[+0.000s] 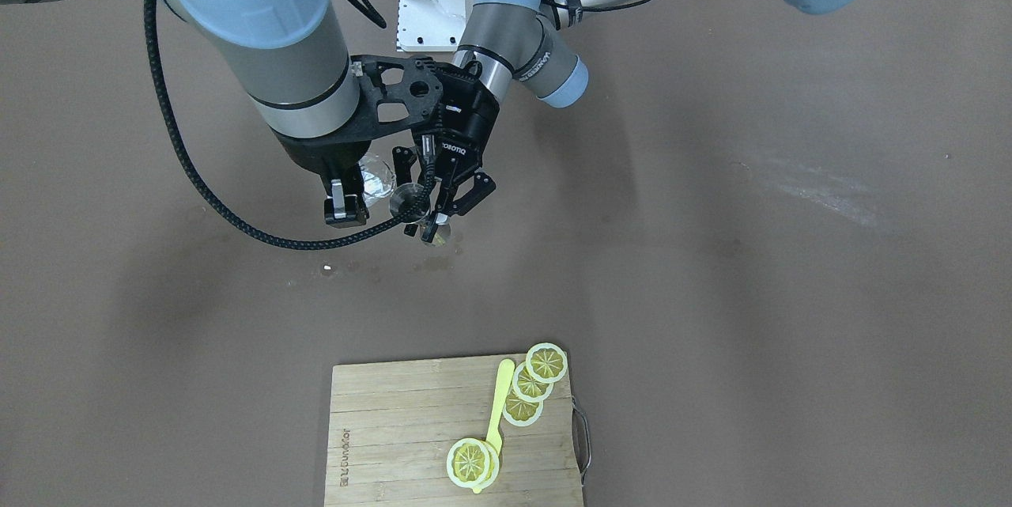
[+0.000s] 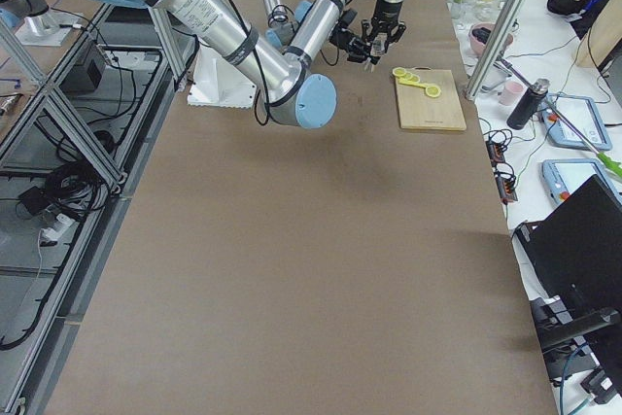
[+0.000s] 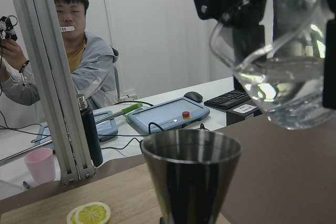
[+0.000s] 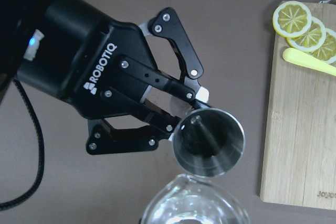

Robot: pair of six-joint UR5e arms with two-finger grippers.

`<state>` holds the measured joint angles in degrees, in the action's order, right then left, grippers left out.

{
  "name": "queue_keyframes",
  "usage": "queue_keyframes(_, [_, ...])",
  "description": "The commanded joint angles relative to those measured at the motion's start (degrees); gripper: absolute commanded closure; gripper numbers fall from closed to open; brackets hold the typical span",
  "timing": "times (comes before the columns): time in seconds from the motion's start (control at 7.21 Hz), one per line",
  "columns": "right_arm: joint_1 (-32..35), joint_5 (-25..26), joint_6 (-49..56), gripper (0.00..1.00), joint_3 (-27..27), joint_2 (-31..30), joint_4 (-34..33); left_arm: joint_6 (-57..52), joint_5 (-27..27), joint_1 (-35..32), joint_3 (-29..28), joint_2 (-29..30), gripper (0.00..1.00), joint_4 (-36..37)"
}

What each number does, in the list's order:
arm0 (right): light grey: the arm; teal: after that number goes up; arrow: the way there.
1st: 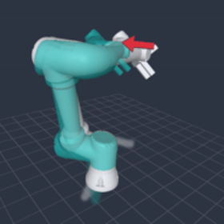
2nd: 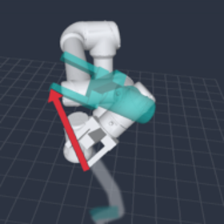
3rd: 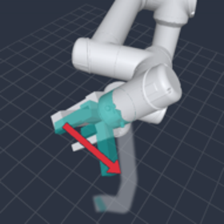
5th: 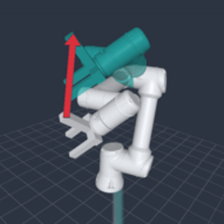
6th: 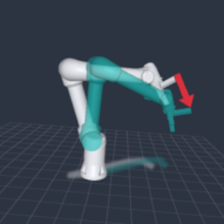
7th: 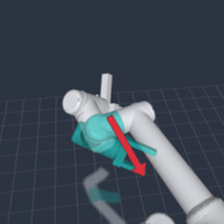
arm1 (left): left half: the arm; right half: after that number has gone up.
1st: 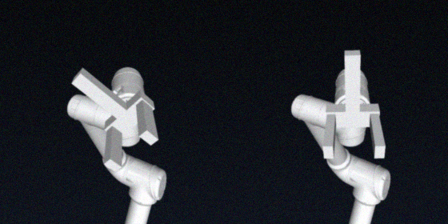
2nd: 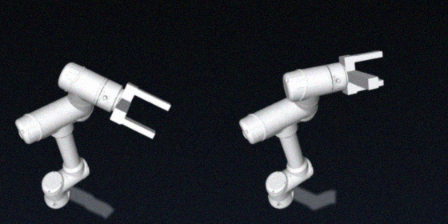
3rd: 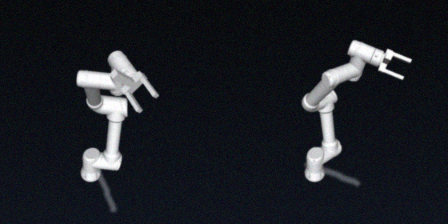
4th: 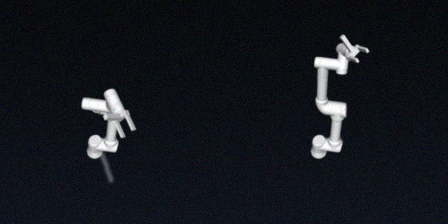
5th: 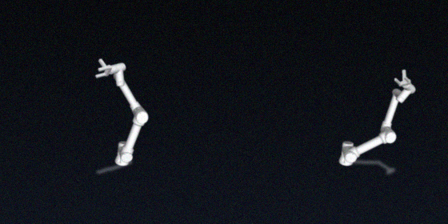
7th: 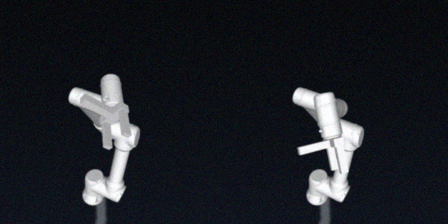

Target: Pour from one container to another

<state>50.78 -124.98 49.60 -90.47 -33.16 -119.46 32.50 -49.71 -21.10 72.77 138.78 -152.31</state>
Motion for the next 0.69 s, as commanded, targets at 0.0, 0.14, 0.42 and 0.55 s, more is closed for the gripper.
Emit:
queue_keyframes(0.0, [-0.33,1.05,0.76,1.00,0.55,1.08,-2.34,-0.07,-0.03,0.00,0.00,0.00,1.00,0.00])
queue_keyframes(0.14, [-0.42,1.84,2.07,1.00,1.08,2.21,-4.71,-0.07,-0.03,0.00,0.00,0.00,1.00,0.00])
queue_keyframes(0.42, [-0.85,4.65,4.00,1.00,3.18,4.93,-8.05,-0.07,-0.03,0.00,0.00,-0.09,1.00,0.00])
queue_keyframes(0.55, [-1.64,7.36,5.84,1.00,3.80,5.82,-9.90,-0.07,-0.03,0.00,0.00,-0.09,1.00,0.00])
